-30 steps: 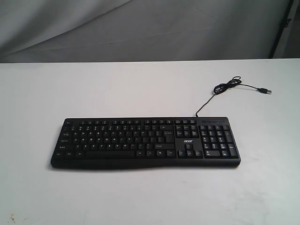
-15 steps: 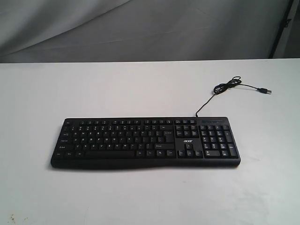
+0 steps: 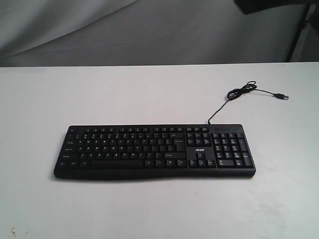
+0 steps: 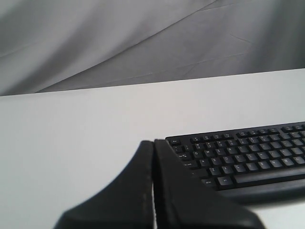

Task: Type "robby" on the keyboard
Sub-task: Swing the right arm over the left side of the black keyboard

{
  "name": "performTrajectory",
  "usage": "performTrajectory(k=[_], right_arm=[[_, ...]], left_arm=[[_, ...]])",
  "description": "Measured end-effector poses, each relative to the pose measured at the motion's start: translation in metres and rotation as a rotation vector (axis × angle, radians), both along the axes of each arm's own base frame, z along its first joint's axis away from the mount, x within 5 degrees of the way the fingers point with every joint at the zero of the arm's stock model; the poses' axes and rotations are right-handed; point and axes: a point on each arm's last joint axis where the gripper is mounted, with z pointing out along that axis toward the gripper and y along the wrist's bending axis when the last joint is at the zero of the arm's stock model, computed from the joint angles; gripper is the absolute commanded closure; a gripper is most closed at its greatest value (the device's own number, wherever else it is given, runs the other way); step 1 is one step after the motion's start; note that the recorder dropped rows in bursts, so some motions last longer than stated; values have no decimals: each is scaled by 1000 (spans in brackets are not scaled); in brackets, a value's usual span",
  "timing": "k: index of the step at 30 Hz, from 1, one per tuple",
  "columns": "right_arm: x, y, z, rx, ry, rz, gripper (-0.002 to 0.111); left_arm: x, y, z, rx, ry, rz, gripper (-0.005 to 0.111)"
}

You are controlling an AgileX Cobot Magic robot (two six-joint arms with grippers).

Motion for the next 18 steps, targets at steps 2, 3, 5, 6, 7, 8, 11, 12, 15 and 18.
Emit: performTrajectory(k=[2, 3, 5, 6, 7, 8, 11, 12, 15, 18], right_arm=[[23, 13, -17, 41, 80, 65, 108], [37, 17, -27, 53, 113, 88, 108], [66, 23, -48, 97, 177, 122, 108], [79, 26, -59, 122, 200, 142, 108], [87, 28, -66, 137, 213, 153, 108], [96, 30, -73, 159, 220, 167, 108], [114, 40, -89, 226, 212, 223, 108], [120, 44, -95, 244, 209, 241, 108], [136, 52, -115, 291, 207, 268, 108], [153, 62, -142, 299, 225, 264, 108]], left_arm=[[0, 0, 0, 0, 0, 0, 107], [0, 0, 0, 0, 0, 0, 107], [0, 0, 0, 0, 0, 0, 107], [0, 0, 0, 0, 0, 0, 107], [0, 0, 0, 0, 0, 0, 107], [0, 0, 0, 0, 0, 0, 107], [0, 0, 0, 0, 0, 0, 107], [0, 0, 0, 0, 0, 0, 107], [0, 0, 0, 0, 0, 0, 107], [0, 0, 0, 0, 0, 0, 107]])
